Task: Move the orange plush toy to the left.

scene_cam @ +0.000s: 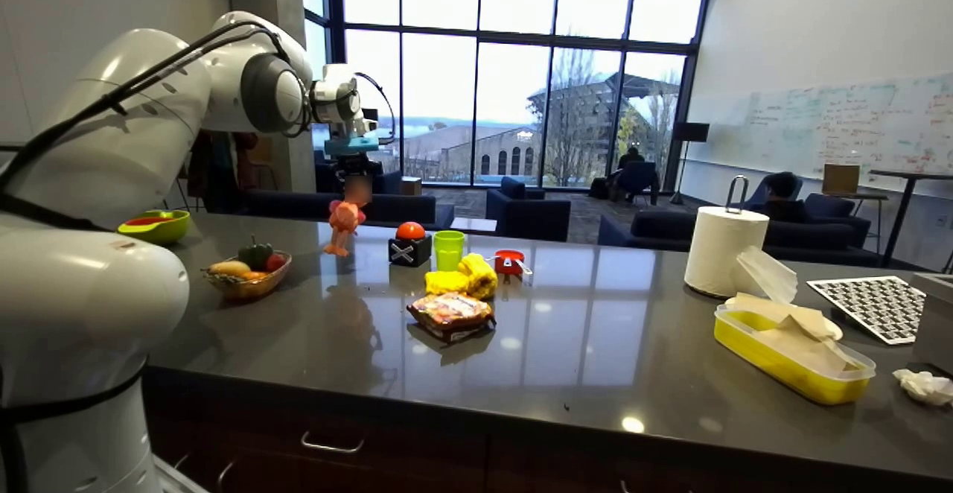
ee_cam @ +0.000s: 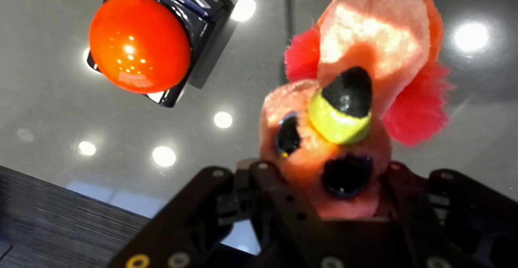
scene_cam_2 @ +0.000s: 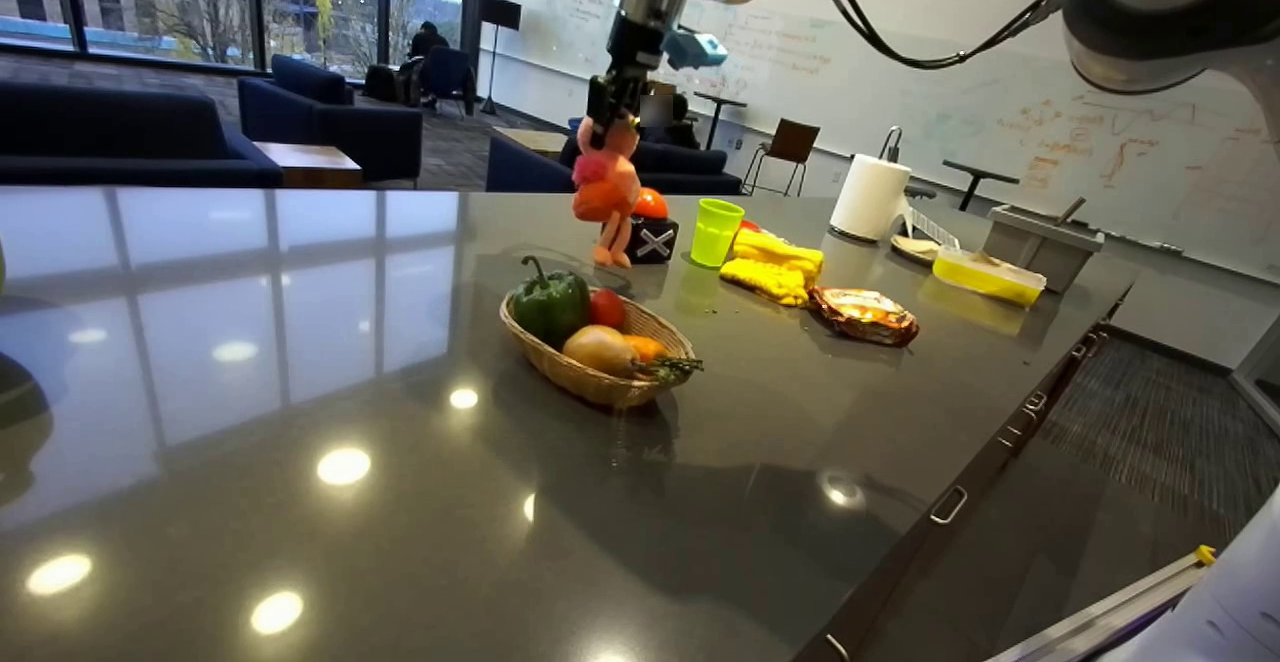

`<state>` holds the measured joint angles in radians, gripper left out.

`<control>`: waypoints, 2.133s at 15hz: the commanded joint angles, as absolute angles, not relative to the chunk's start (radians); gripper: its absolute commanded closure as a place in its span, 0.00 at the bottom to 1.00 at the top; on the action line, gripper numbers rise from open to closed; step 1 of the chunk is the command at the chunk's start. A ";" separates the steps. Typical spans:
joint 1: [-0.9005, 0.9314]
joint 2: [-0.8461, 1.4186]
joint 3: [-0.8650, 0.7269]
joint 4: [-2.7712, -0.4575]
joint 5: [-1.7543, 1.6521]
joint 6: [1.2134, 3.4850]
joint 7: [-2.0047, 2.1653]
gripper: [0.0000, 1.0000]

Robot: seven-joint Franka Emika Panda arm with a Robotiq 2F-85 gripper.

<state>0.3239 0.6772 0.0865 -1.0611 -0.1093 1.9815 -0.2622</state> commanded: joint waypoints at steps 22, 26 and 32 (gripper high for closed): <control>0.310 0.185 0.127 -1.660 -0.118 1.932 -0.031 0.79; 0.290 0.102 0.156 -1.801 -0.107 1.960 -0.023 0.79; 0.272 0.031 0.173 -1.954 -0.145 2.028 0.039 0.79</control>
<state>0.2973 0.0973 0.1551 -1.8566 -0.1179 1.9852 -0.0007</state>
